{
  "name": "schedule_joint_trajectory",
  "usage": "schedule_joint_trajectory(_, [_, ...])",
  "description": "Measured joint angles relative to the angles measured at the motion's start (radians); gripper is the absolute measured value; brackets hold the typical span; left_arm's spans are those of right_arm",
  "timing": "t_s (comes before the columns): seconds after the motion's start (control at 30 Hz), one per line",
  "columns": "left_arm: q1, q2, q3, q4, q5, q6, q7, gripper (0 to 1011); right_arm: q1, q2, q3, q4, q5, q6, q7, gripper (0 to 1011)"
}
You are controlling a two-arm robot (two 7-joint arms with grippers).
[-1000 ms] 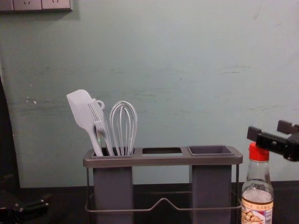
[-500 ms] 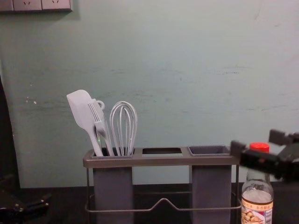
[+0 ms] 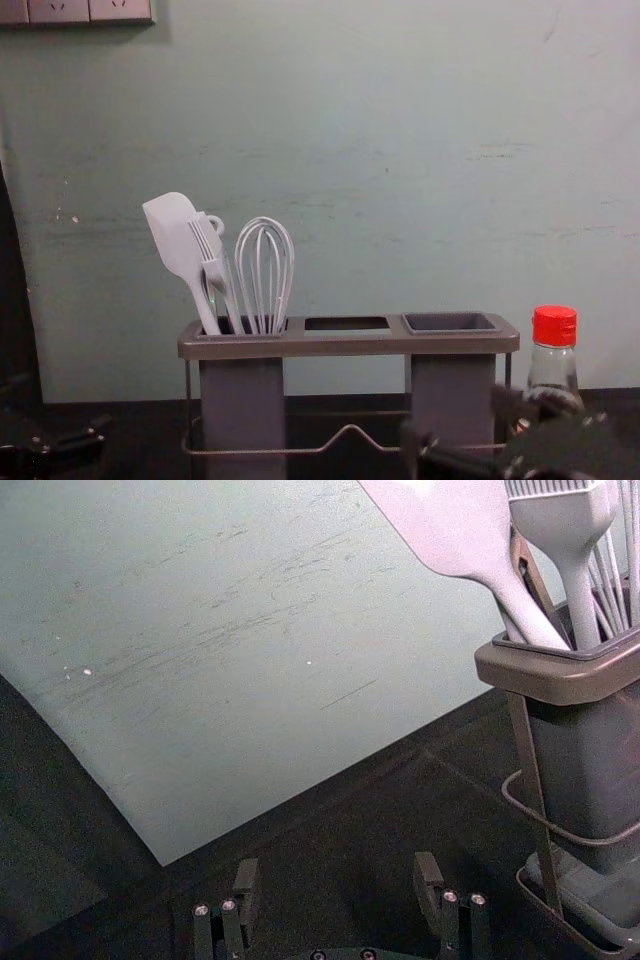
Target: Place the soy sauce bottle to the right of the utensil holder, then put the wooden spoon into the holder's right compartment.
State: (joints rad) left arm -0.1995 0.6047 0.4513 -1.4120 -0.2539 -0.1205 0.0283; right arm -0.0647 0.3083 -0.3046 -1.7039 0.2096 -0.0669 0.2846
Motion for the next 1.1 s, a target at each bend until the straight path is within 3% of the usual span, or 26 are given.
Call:
schedule_joint_trajectory(0.4, [0.000,0.000,0.000,0.000,0.000,0.000,0.000,1000,0.017,-0.047,-0.039,0.078,-0.056,0.007,-0.009,1003])
schedule_joint_trajectory(1.1, [0.000,0.000,0.000,0.000,0.000,0.000,0.000,1000,0.018,-0.046,-0.038,0.077,-0.055,0.006,-0.009,1003])
